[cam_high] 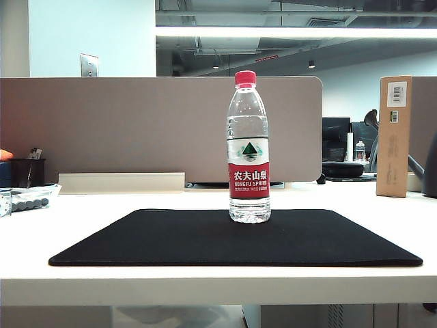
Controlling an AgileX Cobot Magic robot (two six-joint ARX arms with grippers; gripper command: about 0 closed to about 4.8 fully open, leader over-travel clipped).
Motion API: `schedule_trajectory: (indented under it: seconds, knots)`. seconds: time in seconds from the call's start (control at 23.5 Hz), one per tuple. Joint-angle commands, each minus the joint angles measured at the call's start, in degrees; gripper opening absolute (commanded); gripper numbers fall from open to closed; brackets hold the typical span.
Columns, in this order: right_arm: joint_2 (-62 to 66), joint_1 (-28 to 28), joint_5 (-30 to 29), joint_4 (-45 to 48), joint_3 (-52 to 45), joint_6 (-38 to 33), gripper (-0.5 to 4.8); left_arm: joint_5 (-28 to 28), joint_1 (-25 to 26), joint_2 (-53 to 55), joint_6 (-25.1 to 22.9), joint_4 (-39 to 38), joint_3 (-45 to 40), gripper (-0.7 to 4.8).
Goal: Stand the plastic bottle up on the black mouse pad.
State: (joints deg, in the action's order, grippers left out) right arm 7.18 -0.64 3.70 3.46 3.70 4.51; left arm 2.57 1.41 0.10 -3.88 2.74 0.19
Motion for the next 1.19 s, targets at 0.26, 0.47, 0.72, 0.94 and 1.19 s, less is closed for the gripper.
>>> schedule_trajectory:
  seconds: [0.26,0.47,0.72,0.94,1.19]
  knots:
    - [-7.3,0.0,-4.7,-3.3,-3.6,0.2,-0.06,0.1,0.0,0.0,-0.2,0.7,0.3,-0.04]
    - [-7.3,0.0,0.7,-3.2,-3.6,-1.6,-0.05,0.2,0.0,0.0,-0.2,0.7,0.3,-0.04]
    - [-7.3,0.0,1.3,-3.3,-3.6,-3.3,-0.05,0.2,0.0,0.0,-0.2,0.7,0.3,-0.04]
    - [-7.3,0.0,1.3,-3.3,-3.6,-3.7,-0.05,0.2,0.0,0.0,-0.2,0.7,0.3,-0.04]
    - [-7.3,0.0,1.1,-3.3,-3.6,-3.7,-0.05,0.2,0.0,0.0,-0.2,0.7,0.3,-0.04]
